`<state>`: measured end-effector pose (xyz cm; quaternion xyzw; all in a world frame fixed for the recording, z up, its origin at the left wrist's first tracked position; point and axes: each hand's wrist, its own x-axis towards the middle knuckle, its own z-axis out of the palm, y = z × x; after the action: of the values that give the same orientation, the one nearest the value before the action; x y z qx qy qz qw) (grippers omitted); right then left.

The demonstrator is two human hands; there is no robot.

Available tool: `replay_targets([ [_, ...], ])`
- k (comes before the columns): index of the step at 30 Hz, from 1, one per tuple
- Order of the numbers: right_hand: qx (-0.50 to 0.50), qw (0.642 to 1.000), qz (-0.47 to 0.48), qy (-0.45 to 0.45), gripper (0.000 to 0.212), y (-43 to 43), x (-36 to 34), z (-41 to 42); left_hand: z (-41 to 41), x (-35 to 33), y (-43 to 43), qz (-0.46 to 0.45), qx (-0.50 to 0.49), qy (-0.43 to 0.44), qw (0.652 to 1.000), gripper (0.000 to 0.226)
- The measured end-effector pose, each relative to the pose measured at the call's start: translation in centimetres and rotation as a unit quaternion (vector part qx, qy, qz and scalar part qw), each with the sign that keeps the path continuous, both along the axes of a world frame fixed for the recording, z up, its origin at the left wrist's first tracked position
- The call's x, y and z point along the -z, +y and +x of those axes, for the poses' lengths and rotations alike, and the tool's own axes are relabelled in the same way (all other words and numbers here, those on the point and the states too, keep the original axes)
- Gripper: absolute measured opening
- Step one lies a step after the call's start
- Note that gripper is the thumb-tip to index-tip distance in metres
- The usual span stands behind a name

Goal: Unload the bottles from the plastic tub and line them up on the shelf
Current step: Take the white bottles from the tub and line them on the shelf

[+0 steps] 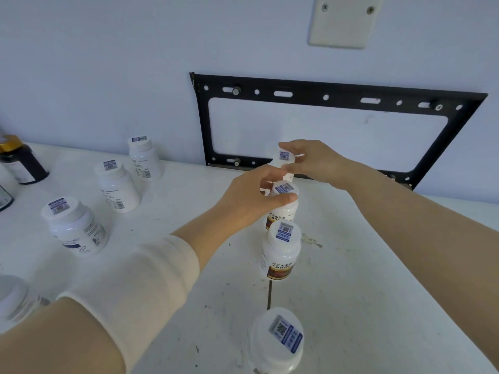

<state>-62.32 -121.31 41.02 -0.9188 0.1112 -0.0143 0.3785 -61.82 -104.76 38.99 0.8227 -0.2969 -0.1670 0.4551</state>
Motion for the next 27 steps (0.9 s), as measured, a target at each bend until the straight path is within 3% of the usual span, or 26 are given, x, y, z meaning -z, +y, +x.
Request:
replay_targets([
  [8,0.07,0.988,-0.133,-0.026,0.052,1.6,-4.0,-4.8,-1.3,-3.7,2.5,0.059,-0.026,-0.15,0.987,0.037],
  [17,0.155,0.969,-0.192,-0.022,0.058,8.8,-6.9,-15.9,-7.6,-7.4,7.9,0.168,0.025,-0.231,0.958,0.046],
  [27,0.282,0.928,-0.242,-0.012,0.058,12.4,-9.1,-32.3,-20.4,-11.6,6.8,0.121,0.135,-0.309,0.934,0.05],
])
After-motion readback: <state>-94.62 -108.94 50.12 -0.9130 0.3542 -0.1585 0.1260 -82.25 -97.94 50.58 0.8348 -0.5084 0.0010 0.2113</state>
